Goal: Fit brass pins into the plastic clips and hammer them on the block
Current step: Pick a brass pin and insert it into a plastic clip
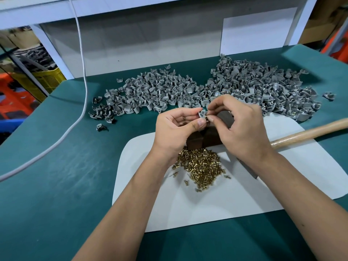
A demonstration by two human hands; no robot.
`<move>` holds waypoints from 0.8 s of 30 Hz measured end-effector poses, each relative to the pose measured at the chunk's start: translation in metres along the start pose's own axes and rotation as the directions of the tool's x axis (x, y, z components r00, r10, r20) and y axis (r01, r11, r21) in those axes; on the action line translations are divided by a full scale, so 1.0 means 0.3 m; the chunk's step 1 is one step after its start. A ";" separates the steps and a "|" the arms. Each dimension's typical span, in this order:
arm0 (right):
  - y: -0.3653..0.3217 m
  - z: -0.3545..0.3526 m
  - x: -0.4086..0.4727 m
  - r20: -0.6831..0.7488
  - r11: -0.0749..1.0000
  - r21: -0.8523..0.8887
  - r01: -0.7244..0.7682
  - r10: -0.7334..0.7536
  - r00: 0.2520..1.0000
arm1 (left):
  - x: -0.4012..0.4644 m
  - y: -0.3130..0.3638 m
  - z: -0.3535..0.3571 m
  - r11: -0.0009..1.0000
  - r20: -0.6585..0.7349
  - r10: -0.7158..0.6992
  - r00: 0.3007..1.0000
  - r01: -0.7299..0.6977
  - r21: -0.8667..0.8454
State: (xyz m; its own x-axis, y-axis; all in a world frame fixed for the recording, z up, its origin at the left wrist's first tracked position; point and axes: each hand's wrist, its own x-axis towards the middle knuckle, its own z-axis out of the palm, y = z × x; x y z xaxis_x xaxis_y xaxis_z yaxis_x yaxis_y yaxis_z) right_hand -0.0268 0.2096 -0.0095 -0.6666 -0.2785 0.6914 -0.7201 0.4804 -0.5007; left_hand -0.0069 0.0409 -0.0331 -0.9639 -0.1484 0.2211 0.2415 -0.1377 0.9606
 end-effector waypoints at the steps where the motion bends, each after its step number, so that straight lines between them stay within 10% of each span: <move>1: 0.003 -0.004 0.003 0.010 1.000 0.002 0.013 -0.013 1.000 | 0.002 0.002 -0.005 1.000 0.001 -0.002 1.000 0.002 -0.005; 24: 0.008 0.001 0.007 0.005 0.998 -0.060 -0.019 0.019 1.000 | -0.014 0.004 0.043 0.985 -0.066 0.141 0.988 -0.133 0.112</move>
State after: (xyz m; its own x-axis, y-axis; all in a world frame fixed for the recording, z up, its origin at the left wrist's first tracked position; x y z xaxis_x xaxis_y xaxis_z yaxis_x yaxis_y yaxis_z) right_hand -0.0300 0.2099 -0.0096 -0.6811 -0.2731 0.6794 -0.6945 0.5347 -0.4813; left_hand -0.0038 0.0540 -0.0307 -0.9105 -0.2309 0.3431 0.3539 -0.0061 0.9353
